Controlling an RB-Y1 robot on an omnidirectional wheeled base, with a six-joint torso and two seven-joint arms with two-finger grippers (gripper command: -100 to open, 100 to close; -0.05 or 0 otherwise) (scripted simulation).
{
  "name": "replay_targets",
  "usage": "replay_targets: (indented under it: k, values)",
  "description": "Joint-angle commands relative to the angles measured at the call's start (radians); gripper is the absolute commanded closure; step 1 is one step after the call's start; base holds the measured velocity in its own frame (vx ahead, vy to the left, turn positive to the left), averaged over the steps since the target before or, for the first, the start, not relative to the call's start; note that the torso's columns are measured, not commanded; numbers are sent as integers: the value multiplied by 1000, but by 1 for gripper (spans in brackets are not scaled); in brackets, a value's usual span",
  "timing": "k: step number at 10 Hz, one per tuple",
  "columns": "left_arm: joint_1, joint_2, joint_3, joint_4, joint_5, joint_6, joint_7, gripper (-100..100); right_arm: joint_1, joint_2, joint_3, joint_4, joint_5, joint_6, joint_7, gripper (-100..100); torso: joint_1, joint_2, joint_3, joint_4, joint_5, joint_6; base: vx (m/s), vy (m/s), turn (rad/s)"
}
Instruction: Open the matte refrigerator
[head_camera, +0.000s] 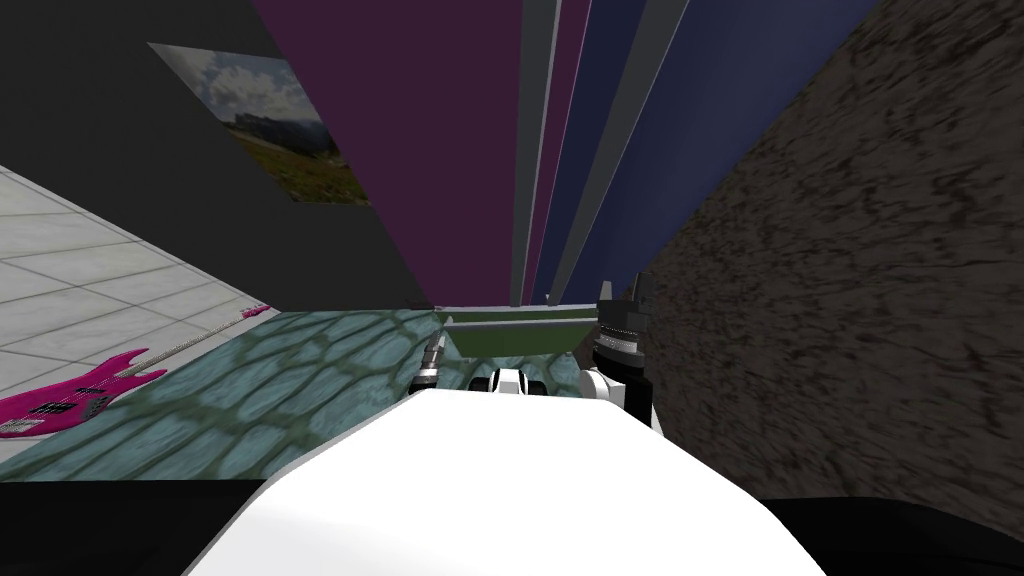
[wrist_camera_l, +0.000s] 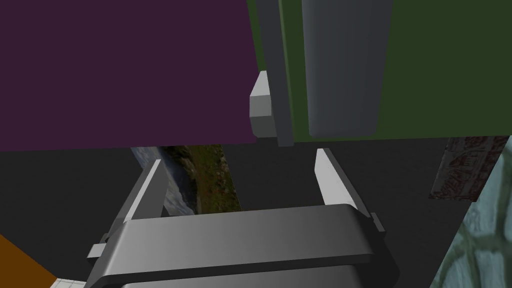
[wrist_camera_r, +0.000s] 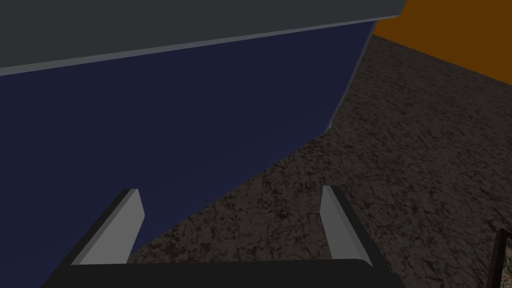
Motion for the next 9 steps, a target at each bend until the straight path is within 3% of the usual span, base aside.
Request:
replay_targets:
  k: [1, 4, 7, 9]
  values:
    - [-20, -10, -8, 92, 0, -32, -12, -100, 0, 0, 0, 0, 0, 0, 0, 0, -1, -1, 0, 0, 0, 0, 95, -73, 6]
    - [-28, -17, -12, 134, 0, -43, -17, -100, 0, 0, 0, 0, 0, 0, 0, 0, -1, 0, 0, 0, 0, 0, 66, -56, 2]
    - [-49, -47, -23, 234, 0, -70, -32, -100, 0, 0, 0, 0, 0, 0, 0, 0, -2, -1, -1, 0, 0, 0, 78, -73, -2]
    - [-49, -47, -23, 234, 0, -70, -32, -100, 0, 0, 0, 0, 0, 0, 0, 0, 0, 0, 0, 0, 0, 0, 49, -44, 2]
